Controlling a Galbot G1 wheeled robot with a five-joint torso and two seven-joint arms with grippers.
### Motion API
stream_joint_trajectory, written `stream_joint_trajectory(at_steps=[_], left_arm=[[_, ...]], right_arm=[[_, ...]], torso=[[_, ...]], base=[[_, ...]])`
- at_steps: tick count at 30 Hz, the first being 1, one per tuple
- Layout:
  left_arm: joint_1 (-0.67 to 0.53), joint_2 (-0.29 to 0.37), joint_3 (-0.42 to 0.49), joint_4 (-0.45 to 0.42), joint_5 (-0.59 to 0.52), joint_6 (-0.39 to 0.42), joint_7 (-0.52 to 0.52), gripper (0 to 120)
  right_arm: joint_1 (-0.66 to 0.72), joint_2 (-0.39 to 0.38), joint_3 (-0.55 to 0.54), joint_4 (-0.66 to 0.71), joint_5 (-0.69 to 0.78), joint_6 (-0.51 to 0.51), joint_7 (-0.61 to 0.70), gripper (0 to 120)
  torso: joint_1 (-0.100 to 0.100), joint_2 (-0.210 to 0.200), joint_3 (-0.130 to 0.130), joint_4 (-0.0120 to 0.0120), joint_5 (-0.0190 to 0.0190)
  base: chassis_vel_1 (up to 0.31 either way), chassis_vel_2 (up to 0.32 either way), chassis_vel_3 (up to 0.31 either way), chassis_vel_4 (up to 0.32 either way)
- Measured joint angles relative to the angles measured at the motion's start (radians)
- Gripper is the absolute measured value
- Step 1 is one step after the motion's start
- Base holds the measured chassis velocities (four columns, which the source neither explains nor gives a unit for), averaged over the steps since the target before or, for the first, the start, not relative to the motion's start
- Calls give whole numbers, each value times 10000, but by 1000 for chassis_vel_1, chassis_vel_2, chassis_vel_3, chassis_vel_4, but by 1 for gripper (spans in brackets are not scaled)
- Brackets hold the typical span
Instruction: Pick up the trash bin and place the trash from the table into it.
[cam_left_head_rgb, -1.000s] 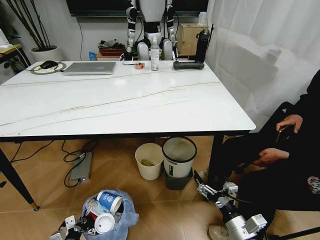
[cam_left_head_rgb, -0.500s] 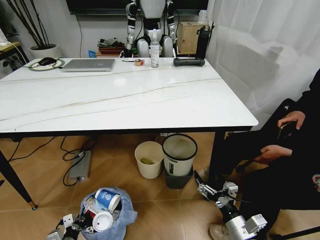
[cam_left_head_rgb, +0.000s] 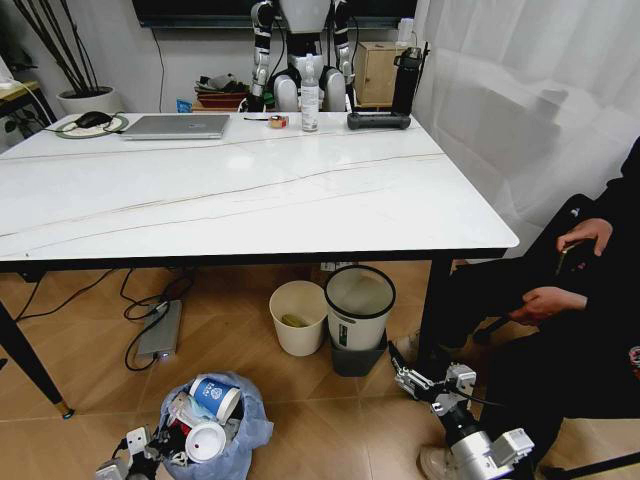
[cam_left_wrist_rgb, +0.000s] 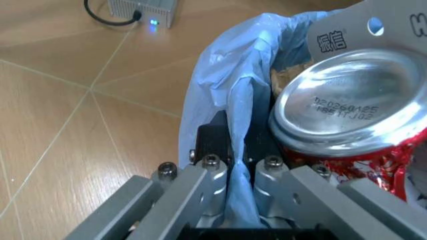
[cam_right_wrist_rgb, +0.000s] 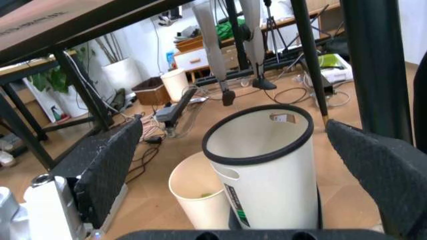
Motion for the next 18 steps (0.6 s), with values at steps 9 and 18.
stream_joint_trajectory(at_steps=[9, 18], left_arm=[[-310, -110, 30, 623, 199, 18, 28, 0], [-334, -43, -18, 715, 179, 10, 22, 0]], right_arm=[[0, 0, 0, 0, 0, 0, 0, 100], [0, 0, 0, 0, 0, 0, 0, 100]], torso=[[18, 37, 21, 0, 0], [29, 63, 37, 0, 0]], base=[[0, 0, 0, 0], [0, 0, 0, 0]])
